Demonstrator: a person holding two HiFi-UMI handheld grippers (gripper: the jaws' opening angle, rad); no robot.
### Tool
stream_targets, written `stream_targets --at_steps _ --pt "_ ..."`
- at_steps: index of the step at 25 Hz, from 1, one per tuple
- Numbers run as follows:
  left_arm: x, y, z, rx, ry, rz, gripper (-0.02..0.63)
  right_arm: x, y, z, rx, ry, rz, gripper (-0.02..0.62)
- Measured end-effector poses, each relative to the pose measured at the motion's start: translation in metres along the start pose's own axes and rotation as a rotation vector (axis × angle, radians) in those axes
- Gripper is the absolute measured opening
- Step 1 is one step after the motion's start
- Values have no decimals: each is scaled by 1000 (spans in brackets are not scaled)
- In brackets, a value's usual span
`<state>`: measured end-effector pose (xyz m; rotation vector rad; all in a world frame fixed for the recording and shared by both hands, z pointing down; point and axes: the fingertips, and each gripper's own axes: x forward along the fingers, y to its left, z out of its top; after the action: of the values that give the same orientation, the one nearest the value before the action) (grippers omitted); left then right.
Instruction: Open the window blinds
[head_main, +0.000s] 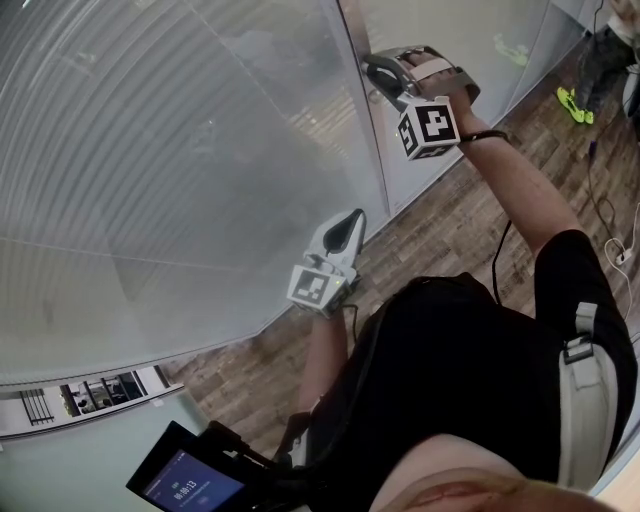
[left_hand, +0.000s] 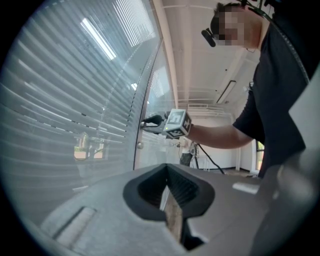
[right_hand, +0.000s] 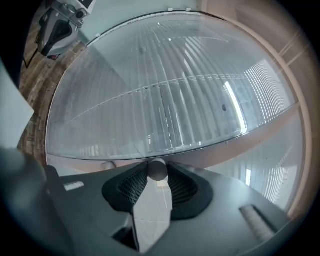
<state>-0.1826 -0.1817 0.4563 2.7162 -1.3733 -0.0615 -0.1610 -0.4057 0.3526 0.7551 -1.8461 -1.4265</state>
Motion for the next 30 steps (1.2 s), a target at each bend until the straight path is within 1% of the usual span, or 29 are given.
stream_targets --at_steps 2,4,9,11,13,15,17,22,24,30 --pt "-1 0 0 1 -1 1 3 0 -3 1 77 -13 6 129" --pt "-1 1 -1 0 1 2 3 -1 -6 2 221 -31 30 129" --pt "-1 1 -2 -8 8 4 3 -1 -11 -4 646 -62 96 130" --pt "-1 1 -2 0 0 1 3 1 -12 -6 863 -84 128 130" --pt "1 1 -2 22 -27 -6 3 2 -13 -9 1063 -111 165 130" --pt "2 -3 -1 10 -20 -12 3 2 -13 -13 1197 -131 183 130" --pt "2 -8 0 -10 -3 -16 3 1 -12 -14 1283 -146 183 130" --pt "1 -8 0 -17 -5 -16 3 -2 -16 -15 1468 -183 175 130" --pt "1 -8 0 -18 -7 -15 3 -3 -16 -15 1480 -186 163 130" --pt "4 -9 -1 -16 -1 -19 3 -3 -18 -16 1467 -191 145 130"
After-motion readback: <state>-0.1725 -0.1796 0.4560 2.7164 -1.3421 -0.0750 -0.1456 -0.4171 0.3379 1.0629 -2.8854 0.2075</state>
